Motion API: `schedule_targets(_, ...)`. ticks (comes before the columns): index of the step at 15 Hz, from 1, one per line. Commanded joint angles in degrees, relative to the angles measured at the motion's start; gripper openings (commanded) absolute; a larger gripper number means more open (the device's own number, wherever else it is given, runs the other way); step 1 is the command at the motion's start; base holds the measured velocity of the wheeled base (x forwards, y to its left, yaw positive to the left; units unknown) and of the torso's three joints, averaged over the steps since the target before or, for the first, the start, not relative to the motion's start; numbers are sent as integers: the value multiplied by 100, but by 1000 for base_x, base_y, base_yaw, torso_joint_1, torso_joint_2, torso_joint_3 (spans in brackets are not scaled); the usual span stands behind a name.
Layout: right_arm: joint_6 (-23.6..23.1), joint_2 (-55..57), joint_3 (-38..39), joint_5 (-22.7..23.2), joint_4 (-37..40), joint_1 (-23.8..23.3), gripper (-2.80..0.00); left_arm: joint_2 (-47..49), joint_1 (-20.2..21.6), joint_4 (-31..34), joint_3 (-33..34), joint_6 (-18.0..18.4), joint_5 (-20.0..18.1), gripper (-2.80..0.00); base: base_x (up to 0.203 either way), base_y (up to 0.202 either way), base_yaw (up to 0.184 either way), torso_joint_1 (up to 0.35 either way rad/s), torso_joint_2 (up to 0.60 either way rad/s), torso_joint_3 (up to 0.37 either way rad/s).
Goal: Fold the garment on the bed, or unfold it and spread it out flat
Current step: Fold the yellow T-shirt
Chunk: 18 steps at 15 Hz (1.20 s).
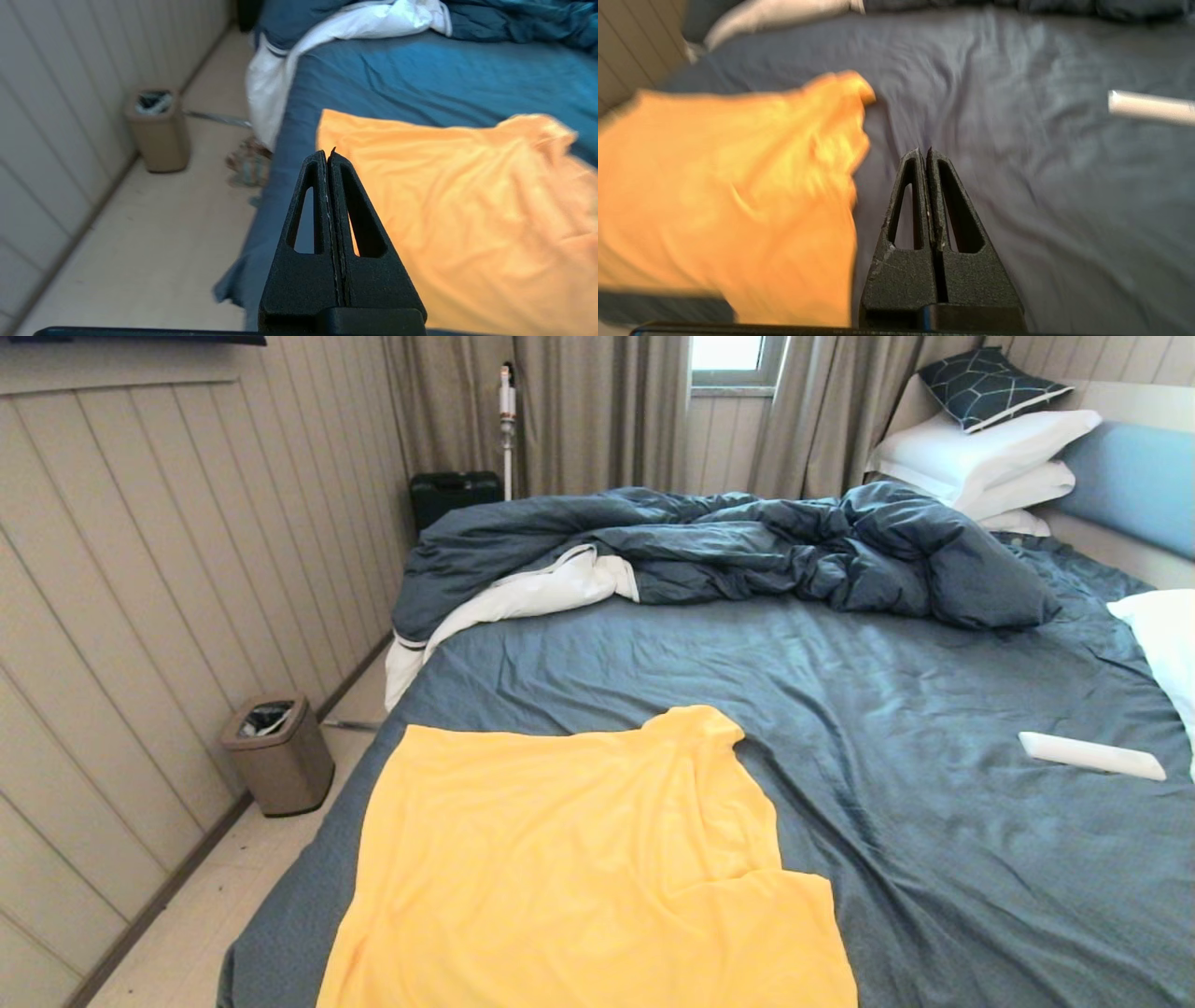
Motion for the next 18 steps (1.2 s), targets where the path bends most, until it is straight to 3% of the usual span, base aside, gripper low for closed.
schedule_targets(1, 216, 1514, -879, 3, 42, 118, -280, 1389, -2, 69, -655, -249, -174, -280, 0, 0, 0, 0, 0, 0)
schedule_targets(5, 978, 3638, -1517, 111, 154, 418, -280, 3032, -27, 546, -1272, -636, -976, -280, 0, 0, 0, 0, 0, 0)
schedule_targets(9, 1560, 5567, -1433, 455, 186, 656, -280, 4346, -125, 919, -1190, -781, -1828, -280, 0, 0, 0, 0, 0, 0)
schedule_targets(11, 1637, 5995, -1193, 1098, 184, 704, -280, 4854, -136, 937, -1070, -798, -2122, -280, 0, 0, 0, 0, 0, 0)
schedule_targets(14, 1493, 6147, -851, 1233, 166, 724, -280, 5295, -161, 786, -874, -790, -2523, -280, 0, 0, 0, 0, 0, 0)
schedule_targets(18, 1285, 6145, -697, 1454, 157, 730, -280, 5577, -179, 274, -558, -795, -2567, -280, 0, 0, 0, 0, 0, 0)
